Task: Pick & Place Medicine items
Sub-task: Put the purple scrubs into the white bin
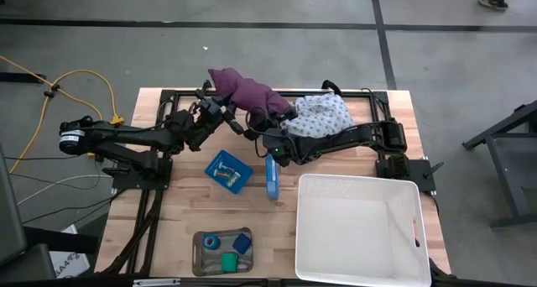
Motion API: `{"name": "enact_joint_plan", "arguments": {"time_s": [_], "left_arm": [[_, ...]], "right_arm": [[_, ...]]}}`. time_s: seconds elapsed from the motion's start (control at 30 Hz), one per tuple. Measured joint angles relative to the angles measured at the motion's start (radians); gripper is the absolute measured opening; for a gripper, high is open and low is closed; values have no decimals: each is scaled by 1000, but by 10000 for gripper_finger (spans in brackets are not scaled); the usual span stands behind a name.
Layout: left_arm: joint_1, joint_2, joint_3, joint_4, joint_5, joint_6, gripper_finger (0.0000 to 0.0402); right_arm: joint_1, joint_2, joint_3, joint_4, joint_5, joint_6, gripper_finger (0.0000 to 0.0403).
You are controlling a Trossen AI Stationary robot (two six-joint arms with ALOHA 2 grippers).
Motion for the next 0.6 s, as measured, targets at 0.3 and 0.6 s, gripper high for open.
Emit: {"name": "enact_joint_plan", "arguments": {"time_s": [0.3,0.6], "left_arm": [[-8,-18,0,0,0,2,135],[-29,-20,0,-1,-2,1,136]], "right_arm": [[42,0,0,120,113,-212,22],[61,-11,0,282,215,-451,22]]}}
